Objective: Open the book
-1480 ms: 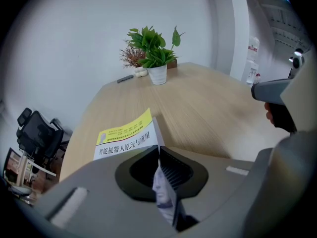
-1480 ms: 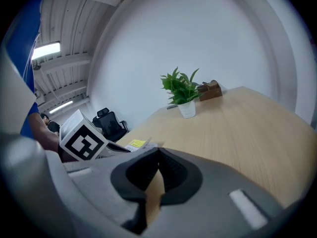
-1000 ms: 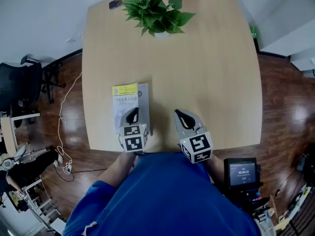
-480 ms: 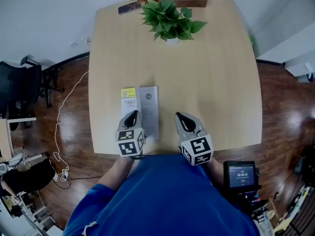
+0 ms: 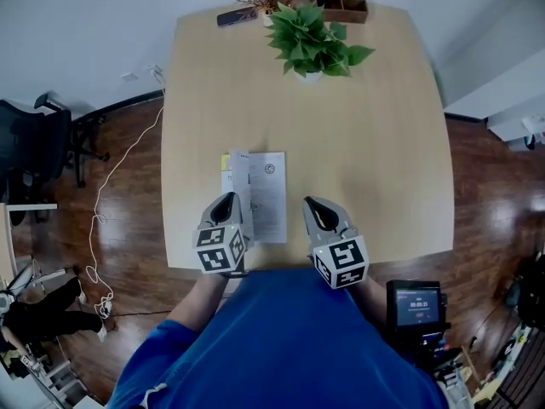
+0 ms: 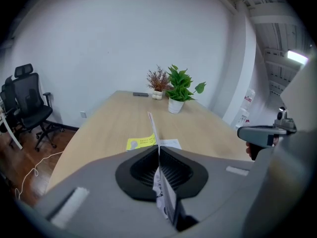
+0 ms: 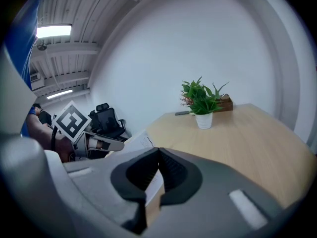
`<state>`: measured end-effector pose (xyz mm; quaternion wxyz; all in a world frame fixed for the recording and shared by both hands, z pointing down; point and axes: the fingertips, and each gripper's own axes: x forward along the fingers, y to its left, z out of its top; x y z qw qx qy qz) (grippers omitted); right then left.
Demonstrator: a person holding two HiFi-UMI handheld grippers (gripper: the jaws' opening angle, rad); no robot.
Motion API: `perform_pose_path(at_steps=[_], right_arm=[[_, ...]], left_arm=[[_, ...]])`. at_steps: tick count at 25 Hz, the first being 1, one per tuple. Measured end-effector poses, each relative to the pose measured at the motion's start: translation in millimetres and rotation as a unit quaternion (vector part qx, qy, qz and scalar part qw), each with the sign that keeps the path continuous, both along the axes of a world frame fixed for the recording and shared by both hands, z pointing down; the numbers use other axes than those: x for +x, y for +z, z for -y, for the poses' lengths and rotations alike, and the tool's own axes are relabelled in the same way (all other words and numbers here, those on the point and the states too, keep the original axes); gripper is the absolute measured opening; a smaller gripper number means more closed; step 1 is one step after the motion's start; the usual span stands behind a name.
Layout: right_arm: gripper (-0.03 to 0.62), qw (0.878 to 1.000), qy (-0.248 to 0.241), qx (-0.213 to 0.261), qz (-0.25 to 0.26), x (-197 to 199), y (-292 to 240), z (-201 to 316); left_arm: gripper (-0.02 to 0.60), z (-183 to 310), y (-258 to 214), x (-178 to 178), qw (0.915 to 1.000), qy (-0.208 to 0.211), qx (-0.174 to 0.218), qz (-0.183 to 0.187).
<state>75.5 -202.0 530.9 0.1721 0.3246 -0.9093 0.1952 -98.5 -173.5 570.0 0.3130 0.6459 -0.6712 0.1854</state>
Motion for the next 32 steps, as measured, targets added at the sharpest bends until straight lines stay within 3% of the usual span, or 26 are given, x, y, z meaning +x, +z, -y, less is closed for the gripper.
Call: perform_pose_path(at_steps=[12, 32], right_arm=[[0.003, 1.0, 0.003, 0.012, -0.006, -40.3, -7.8, -16.5], [0.003, 0.999, 0.021, 0.02, -0.027, -91.1, -11.8, -44.4]], left_arm=[[0.017, -15.7, -5.6, -53.4, 0.9997, -0.015, 0.014, -0.015], [0.02, -34.8, 12.5, -136.8, 0.9998, -0.016, 0.005, -0.005]])
